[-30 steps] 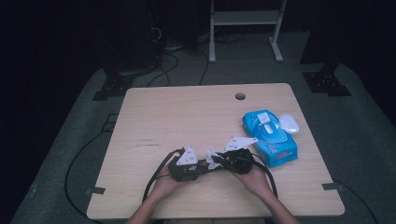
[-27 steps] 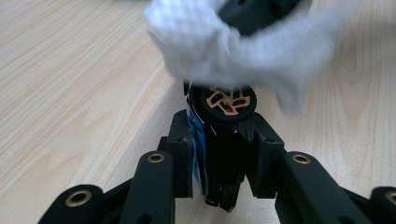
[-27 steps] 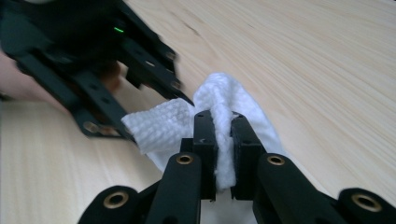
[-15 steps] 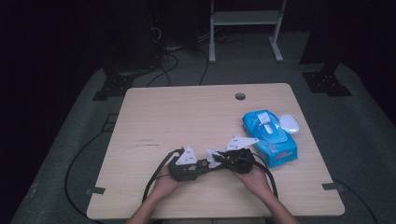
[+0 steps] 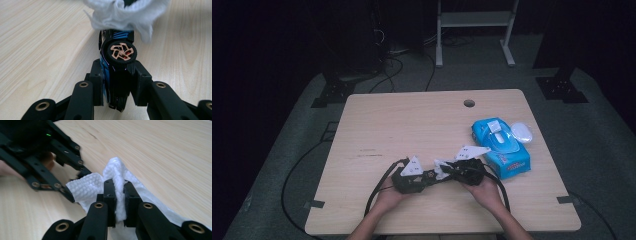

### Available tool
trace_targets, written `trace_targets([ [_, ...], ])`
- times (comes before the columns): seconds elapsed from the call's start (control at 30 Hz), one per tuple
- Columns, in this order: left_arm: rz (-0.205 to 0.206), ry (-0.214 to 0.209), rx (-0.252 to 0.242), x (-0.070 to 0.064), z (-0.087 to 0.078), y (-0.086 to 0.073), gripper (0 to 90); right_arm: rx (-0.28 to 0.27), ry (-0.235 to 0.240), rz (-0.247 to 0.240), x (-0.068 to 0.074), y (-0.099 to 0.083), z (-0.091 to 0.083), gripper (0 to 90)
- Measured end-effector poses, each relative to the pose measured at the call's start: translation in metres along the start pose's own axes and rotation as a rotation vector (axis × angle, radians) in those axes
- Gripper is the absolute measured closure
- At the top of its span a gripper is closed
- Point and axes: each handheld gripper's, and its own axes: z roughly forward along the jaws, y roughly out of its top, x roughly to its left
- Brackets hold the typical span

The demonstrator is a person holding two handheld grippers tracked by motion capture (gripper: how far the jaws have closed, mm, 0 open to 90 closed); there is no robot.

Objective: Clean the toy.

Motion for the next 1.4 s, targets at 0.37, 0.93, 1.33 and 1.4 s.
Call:
trace_targets([
  [0.37, 0.004, 0.008, -0.005, -0.001, 0.001, 0.000, 67.5, -0.005, 0.062, -0.054, 0.019, 0.007, 0.016, 82.2],
  [0.93, -0.021, 0.020, -0.021, 0.004, -0.002, 0.000, 67.5, 0.017, -0.094, 0.004, -0.011, 0.000, -0.009, 81.8],
  [1.33, -0.028, 0.017, -0.013, 0.008, -0.004, -0.001, 67.6, 0.016, -0.063, -0.014, -0.006, 0.002, -0.002, 81.7],
  [1.4, -0.026, 0.017, -0.010, 0.009, -0.006, -0.001, 67.6, 0.015, -0.087, 0.020, -0.014, 0.000, -0.007, 81.7],
])
